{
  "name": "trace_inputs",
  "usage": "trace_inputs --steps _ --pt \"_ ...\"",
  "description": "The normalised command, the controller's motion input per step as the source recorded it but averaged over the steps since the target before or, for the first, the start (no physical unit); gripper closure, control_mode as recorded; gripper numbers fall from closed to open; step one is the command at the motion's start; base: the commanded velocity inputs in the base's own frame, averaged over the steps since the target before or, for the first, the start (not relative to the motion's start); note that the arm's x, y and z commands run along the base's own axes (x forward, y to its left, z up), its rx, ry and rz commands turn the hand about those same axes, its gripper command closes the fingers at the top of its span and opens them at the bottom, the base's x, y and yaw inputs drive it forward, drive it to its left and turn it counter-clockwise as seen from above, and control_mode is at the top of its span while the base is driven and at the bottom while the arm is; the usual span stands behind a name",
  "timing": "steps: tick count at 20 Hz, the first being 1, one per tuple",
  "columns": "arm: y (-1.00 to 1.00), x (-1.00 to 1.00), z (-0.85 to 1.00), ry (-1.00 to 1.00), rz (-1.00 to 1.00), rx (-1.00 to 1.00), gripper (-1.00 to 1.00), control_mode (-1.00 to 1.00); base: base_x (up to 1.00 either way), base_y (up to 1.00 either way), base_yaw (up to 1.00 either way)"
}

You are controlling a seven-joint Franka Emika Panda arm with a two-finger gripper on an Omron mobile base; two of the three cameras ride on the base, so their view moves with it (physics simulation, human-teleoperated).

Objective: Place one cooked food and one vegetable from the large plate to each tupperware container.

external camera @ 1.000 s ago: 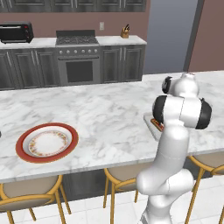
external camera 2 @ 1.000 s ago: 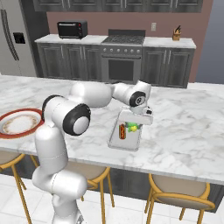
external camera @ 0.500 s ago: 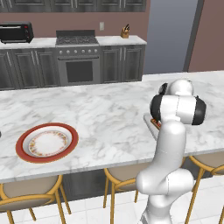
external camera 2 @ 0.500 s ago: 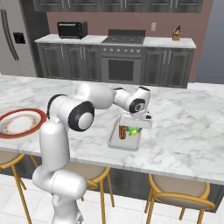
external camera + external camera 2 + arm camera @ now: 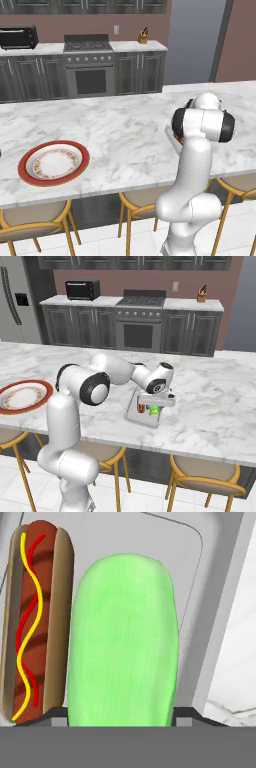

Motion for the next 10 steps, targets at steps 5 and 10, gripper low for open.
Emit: trace_inputs --steps 5,10 --pt "0.15 0.00 -0.27 -0.15 -0.04 -0.02 -1.00 -1.00 0.00 0.00 0.00" --pt "0.29 -0.05 0.00 -0.11 -0.08 -0.03 -1.00 -1.00 0.00 0.00 0.00"
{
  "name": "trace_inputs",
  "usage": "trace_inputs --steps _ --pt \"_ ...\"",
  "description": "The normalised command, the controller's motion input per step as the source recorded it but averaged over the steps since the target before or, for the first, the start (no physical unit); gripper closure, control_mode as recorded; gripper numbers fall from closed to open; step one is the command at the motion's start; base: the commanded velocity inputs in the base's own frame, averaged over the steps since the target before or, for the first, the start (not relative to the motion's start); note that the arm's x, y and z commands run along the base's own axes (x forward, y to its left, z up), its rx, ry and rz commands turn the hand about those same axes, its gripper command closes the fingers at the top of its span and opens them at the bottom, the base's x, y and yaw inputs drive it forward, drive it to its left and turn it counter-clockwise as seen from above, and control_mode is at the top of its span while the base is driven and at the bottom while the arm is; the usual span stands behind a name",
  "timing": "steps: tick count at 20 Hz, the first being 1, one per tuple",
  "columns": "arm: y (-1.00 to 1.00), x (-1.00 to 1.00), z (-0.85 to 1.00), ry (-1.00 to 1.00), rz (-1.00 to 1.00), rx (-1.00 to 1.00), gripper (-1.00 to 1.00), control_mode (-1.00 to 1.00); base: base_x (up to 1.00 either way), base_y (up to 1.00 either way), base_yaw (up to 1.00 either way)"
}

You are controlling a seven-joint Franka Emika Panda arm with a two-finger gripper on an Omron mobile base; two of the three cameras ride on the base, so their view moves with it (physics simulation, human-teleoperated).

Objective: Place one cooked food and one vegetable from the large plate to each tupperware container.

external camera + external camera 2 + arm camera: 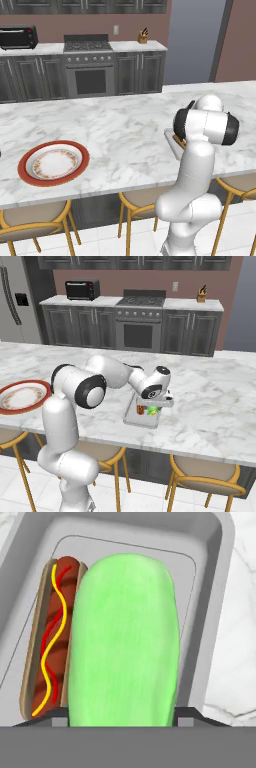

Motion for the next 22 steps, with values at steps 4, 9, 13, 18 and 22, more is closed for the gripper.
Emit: trace_inputs --steps 4,9,13,18,22 --pt "0.21 -0.02 0.00 -0.03 -0.07 -0.02 -1.00 -1.00 0.00 0.00 0.00" --pt "0.02 0.00 0.02 0.00 -0.07 -0.01 -1.00 -1.00 0.00 0.00 0.00" --pt "0.00 -0.20 0.40 0.00 -0.11 0.00 -1.00 -1.00 0.00 0.00 0.00" --pt "0.02 -0.57 0.88 -0.07 -0.15 0.00 -1.00 -1.00 0.00 0.00 0.00" --pt "0.40 -0.95 0.74 -0.04 -0.12 0.00 -1.00 -1.00 0.00 0.00 0.00"
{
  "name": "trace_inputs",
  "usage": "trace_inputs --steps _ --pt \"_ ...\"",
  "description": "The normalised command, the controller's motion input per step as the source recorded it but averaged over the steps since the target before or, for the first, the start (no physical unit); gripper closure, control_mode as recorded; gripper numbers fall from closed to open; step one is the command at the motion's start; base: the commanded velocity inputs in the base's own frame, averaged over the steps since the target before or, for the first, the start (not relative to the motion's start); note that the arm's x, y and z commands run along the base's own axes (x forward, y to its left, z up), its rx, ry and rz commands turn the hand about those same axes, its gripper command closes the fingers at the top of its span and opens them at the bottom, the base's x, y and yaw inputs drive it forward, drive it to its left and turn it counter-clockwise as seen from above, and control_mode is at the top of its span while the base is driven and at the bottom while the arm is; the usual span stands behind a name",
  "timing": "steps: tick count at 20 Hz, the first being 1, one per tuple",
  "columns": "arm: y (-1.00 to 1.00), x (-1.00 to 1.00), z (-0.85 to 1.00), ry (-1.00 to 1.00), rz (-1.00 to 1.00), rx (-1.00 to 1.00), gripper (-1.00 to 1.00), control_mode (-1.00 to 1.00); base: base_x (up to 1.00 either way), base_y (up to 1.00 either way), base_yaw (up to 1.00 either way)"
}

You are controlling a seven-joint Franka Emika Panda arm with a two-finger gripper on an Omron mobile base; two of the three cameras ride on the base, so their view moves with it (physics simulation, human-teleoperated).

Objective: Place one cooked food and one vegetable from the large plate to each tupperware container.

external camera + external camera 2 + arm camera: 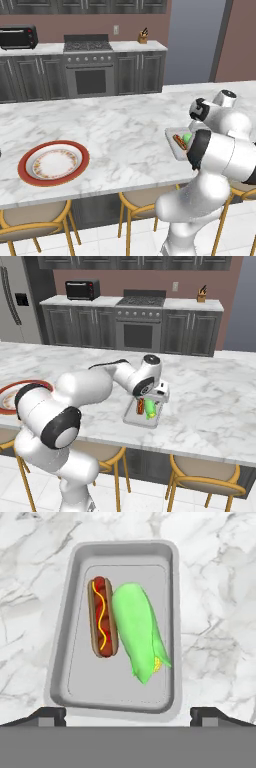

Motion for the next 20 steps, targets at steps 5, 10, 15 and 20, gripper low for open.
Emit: trace_inputs --steps 5,10,15,20 --pt "0.79 -0.98 0.75 -0.14 -0.04 0.00 -1.00 -1.00 0.00 0.00 0.00" --pt "0.88 -0.76 0.82 -0.20 0.00 -0.01 -1.00 -1.00 0.00 0.00 0.00" --pt "0.86 -0.77 0.80 -0.22 0.00 -0.01 -1.00 -1.00 0.00 0.00 0.00" --pt "0.62 -0.78 0.86 -0.14 0.00 0.00 -1.00 -1.00 0.00 0.00 0.00"
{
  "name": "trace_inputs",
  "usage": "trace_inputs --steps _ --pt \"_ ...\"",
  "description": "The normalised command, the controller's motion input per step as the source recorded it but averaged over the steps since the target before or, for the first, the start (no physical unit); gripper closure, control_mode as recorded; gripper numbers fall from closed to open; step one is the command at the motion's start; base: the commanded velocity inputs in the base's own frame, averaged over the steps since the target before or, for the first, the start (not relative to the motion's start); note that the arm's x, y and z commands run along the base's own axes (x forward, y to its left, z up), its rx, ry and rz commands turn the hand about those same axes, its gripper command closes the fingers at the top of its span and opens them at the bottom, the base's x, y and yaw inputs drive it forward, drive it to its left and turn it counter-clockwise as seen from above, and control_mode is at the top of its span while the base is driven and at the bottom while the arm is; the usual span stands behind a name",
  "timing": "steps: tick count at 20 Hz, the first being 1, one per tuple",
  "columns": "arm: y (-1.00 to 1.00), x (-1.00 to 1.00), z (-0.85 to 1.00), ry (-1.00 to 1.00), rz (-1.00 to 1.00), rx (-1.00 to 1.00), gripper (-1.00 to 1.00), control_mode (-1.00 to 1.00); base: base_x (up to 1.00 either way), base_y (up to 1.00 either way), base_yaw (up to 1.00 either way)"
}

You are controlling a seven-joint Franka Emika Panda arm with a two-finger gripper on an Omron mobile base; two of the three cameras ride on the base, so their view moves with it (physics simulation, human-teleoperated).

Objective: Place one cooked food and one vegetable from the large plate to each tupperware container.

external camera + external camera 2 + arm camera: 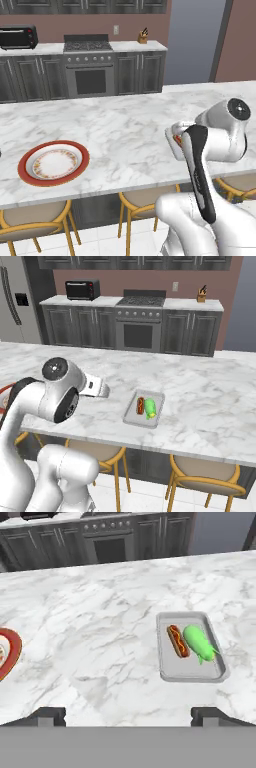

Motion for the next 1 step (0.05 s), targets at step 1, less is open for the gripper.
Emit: trace_inputs --steps 1 --pt "0.37 -0.64 0.91 -0.06 0.02 0.00 -1.00 -1.00 0.00 0.00 0.00"
